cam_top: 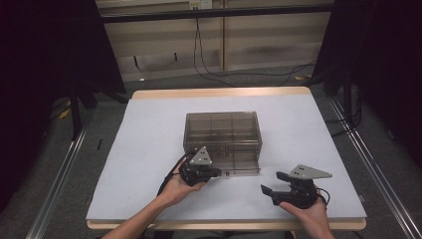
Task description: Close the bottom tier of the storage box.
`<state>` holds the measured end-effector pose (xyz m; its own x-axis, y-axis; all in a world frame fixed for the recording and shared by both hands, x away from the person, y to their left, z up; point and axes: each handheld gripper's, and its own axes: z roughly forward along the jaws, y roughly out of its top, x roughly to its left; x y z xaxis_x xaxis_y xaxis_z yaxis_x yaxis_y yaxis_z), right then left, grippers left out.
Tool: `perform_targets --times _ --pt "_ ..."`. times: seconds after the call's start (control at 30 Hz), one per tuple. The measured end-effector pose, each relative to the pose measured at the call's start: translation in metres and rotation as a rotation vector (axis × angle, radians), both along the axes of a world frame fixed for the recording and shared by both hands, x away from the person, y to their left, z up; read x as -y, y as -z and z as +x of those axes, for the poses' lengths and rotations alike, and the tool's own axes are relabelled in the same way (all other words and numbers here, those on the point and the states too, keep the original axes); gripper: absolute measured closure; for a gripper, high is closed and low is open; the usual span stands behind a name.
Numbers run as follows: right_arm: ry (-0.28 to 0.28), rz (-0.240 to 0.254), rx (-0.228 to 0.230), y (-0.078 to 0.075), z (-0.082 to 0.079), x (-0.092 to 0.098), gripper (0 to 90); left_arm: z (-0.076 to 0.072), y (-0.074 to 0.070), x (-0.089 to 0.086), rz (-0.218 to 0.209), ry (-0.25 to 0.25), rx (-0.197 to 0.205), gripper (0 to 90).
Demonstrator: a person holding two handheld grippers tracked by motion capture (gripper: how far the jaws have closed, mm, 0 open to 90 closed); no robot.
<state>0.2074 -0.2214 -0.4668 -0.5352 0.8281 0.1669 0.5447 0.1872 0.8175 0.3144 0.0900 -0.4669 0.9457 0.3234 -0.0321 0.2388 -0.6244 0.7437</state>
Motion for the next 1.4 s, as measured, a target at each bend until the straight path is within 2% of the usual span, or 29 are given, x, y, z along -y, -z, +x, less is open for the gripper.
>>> perform_targets --times 0.07,0.27,0.33,0.57,1.0,1.13,1.27,1.3,1.4 --pt "0.000 0.000 0.001 0.0001 0.0002 0.0003 24.6 0.0008 0.0006 0.0004 -0.009 0.004 -0.002 90.0" --pt "0.000 0.001 0.001 0.0000 -0.0002 0.0005 24.6 0.0004 -0.0001 0.0003 0.005 0.002 0.005 90.0" --pt "0.001 0.001 0.001 -0.0001 -0.0001 0.0007 24.6 0.0009 0.0006 0.0008 -0.009 -0.007 0.002 90.0" --pt "-0.002 0.002 0.000 0.0000 0.0001 0.0000 24.6 0.0061 0.0010 -0.0016 -0.011 -0.031 -0.005 90.0" --pt "0.001 0.004 -0.003 0.0000 -0.0001 0.0007 24.6 0.0066 0.0012 -0.0022 -0.002 -0.023 0.001 90.0" --pt "-0.001 0.003 -0.002 0.0003 0.0004 0.0003 24.5 0.0064 0.0027 -0.0013 -0.019 -0.027 0.002 90.0" --pt "-0.001 0.004 -0.003 0.0003 0.0004 0.0001 24.5 0.0065 0.0028 -0.0008 -0.015 -0.045 0.009 90.0" --pt "0.000 0.006 -0.002 0.0000 0.0003 0.0001 24.4 0.0069 0.0032 -0.0008 -0.026 -0.052 0.001 90.0" --pt "0.000 0.005 -0.002 0.0002 0.0004 0.0005 24.5 0.0073 0.0030 -0.0016 -0.015 -0.048 0.000 90.0"
